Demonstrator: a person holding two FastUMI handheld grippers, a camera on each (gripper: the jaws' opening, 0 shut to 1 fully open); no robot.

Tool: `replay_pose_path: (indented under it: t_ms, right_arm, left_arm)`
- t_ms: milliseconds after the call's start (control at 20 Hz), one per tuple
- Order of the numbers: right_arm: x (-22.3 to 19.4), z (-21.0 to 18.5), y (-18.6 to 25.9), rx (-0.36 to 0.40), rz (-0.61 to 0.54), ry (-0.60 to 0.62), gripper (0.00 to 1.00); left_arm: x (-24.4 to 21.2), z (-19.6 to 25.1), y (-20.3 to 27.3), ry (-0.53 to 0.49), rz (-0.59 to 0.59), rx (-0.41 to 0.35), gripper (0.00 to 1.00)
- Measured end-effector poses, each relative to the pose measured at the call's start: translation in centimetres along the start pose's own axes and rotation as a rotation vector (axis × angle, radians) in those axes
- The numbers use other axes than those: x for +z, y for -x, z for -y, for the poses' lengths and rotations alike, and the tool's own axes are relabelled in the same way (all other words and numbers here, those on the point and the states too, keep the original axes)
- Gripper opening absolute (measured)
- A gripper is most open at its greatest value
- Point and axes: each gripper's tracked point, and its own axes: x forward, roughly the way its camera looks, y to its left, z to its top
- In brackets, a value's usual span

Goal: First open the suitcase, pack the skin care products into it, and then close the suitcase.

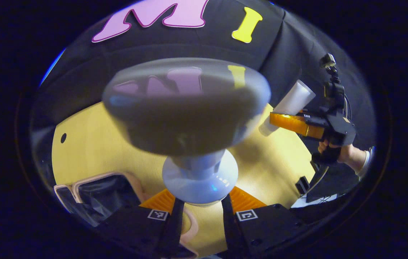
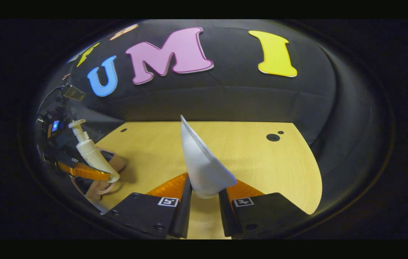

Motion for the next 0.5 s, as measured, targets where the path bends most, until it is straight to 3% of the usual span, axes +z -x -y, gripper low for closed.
replay_pose_path:
  t_ms: [100,250,500]
  right_arm:
    - [0.2,-2.7,1.1,0.038,0.007,-0.001,0.4]
    - [0.4,-6.6,1.8,0.09,0.015,0.004,0.4]
    - [0.3,-11.0,1.6,0.171,-0.002,-0.013,0.4]
  left_arm:
    - [-4.3,-2.2,3.5,0.007,-0.107,0.037,0.54]
    - [-10.5,-6.1,6.7,0.111,-0.249,0.083,0.54]
    - [-18.8,-10.2,5.8,0.346,-0.471,0.106,0.54]
